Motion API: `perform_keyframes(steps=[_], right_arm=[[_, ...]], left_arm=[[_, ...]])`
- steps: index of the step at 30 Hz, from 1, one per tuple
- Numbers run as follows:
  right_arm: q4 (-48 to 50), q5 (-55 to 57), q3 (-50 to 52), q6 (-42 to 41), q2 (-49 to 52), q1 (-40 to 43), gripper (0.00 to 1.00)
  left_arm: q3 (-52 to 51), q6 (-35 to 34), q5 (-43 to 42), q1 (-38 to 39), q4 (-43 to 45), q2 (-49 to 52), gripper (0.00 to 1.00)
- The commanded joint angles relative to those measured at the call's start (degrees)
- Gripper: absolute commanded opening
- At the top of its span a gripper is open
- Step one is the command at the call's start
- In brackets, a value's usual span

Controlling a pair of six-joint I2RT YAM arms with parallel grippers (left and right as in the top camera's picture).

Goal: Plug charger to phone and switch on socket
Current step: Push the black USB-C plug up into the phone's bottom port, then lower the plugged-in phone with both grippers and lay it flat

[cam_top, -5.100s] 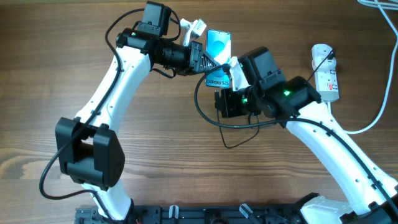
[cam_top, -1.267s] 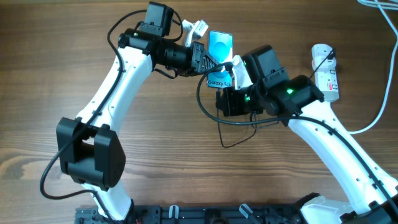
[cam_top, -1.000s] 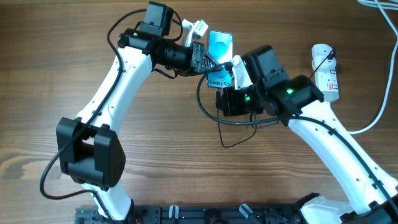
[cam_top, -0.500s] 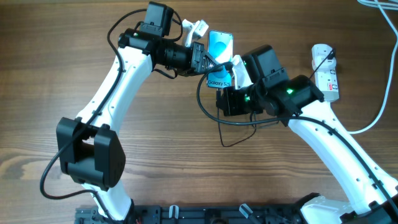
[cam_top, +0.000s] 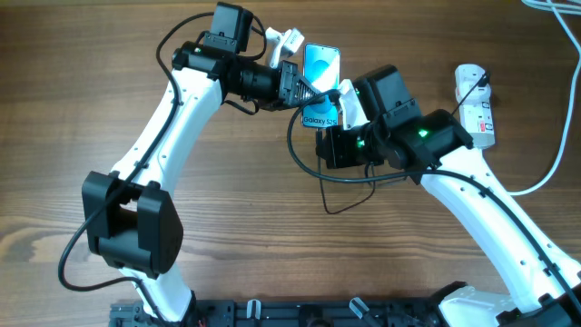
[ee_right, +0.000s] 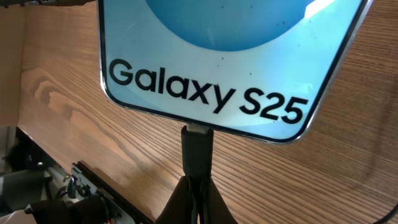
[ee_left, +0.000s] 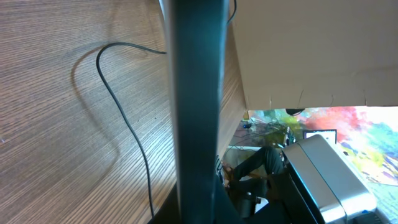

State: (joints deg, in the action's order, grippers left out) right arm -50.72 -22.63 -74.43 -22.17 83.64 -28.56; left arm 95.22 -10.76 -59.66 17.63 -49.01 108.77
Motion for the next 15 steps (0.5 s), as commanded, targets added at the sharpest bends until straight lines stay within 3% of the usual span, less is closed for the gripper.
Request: perform_keyframes(steps=[1, 15], right_arm=[[0.57, 3.61, -2.40, 1.09, 0.37, 0.24, 0.04], [3.26, 5.09, -2.40, -1.09, 0.37, 0.24, 0.04]], left_arm=[[0.46, 1.33, -1.38, 0.26, -0.50, -1.51, 0.04], [0.46, -0.28, -1.33, 0.26, -1.31, -1.51, 0.04]])
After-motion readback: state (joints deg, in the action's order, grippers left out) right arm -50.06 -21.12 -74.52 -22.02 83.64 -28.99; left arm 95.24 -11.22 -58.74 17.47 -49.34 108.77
